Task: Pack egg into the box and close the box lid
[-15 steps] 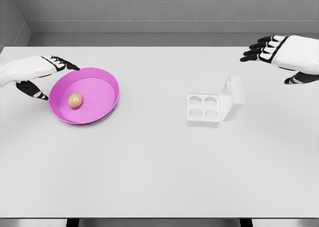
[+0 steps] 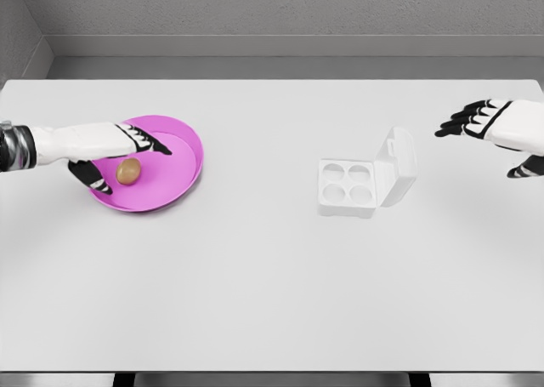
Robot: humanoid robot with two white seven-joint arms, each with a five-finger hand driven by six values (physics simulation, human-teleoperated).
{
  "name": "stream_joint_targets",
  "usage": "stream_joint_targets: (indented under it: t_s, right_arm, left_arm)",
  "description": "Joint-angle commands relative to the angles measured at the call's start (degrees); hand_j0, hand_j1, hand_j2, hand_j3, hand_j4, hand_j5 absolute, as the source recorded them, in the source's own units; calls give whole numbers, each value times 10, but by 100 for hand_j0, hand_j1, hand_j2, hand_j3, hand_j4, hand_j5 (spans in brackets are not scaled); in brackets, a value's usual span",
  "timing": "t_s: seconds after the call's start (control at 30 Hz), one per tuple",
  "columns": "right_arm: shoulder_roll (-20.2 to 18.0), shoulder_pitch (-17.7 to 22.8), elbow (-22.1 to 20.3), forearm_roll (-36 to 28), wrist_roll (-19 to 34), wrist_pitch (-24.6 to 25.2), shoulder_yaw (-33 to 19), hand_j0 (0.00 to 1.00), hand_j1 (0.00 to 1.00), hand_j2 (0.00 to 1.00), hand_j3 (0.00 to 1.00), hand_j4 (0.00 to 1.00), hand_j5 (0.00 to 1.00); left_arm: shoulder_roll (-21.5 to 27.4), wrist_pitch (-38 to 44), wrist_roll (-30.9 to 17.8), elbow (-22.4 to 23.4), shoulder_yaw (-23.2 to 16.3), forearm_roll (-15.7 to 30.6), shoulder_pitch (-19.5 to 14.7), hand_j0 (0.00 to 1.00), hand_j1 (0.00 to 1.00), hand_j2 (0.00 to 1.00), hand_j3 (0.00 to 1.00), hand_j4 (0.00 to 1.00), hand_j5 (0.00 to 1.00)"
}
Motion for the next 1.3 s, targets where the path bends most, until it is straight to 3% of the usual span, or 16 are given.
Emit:
stream_joint_targets:
  t_s: [0.0,0.17,0.33,1.13,1.27]
  right_arm:
    - [-2,3,5,-3,0,2,8,100,100,100,100,100,100]
    - [-2,9,6,11,0,2,35,100,100,100,100,100,100]
    - [-2,9,6,12,0,2,44,100,100,100,100,100,100]
    - [-2,7,14,22,0,2,83,100,100,100,100,100,100]
    - [-1,6,14,22,0,2,82,100,100,100,100,100,100]
  left_arm:
    - [-12,1,-2,12,-2,-3,0,94,94,94,94,94,94]
    - [-15,1,-3,34,-1,-16,-2,88,88,88,88,88,88]
    - [-35,1,-3,62,-1,-31,-7,88,88,88,88,88,88]
    - [-43,1,-4,84,-1,-52,-9,83,83,83,83,83,83]
    - [-47,1,-4,84,-1,-58,-9,76,76,76,76,76,76]
